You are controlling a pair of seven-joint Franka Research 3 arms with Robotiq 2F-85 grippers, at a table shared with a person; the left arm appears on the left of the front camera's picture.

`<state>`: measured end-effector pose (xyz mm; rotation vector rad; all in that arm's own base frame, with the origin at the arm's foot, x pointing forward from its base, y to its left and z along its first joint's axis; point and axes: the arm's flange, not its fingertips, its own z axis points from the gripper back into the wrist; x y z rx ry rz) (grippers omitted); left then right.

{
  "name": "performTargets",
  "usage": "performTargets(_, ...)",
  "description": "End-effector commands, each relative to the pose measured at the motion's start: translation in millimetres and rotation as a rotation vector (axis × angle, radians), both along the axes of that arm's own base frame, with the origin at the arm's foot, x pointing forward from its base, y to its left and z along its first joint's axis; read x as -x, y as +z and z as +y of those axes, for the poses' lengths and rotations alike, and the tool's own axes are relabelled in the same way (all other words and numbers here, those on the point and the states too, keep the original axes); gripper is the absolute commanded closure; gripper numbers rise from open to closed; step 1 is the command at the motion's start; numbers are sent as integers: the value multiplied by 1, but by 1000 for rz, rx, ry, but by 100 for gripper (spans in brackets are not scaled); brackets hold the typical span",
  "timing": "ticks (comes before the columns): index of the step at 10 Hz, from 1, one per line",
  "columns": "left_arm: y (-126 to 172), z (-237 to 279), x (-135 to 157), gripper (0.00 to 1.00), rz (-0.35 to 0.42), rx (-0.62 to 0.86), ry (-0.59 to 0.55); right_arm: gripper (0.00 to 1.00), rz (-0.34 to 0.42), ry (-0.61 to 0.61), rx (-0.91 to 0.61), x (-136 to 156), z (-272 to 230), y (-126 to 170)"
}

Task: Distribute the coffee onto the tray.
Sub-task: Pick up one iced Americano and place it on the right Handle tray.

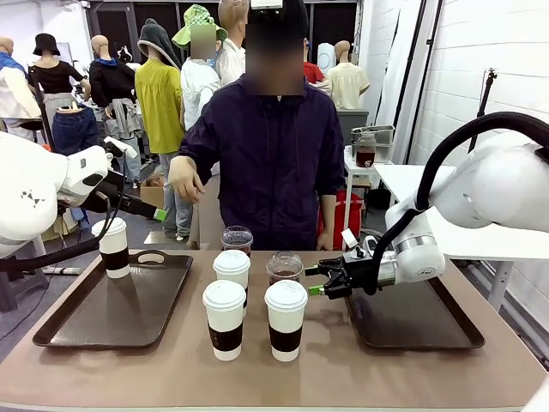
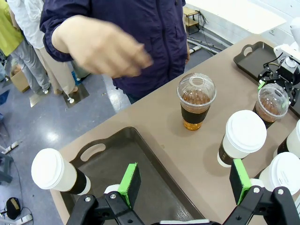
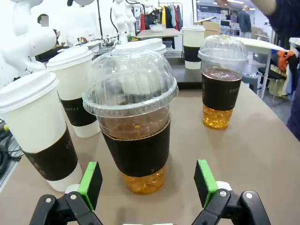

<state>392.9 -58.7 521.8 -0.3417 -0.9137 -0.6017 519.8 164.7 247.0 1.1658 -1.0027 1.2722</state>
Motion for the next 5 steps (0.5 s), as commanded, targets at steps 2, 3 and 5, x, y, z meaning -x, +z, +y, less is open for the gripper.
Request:
performTargets(2, 0, 1, 0, 0, 4, 0, 0, 0, -1, -4, -41, 1, 13, -4)
performTargets(3, 0, 1, 0, 0, 4, 0, 0, 0, 10, 5, -47, 2, 17, -8)
performTargets(5, 0, 1, 0, 0, 4, 0, 0, 0, 21, 21, -46, 4, 22, -9)
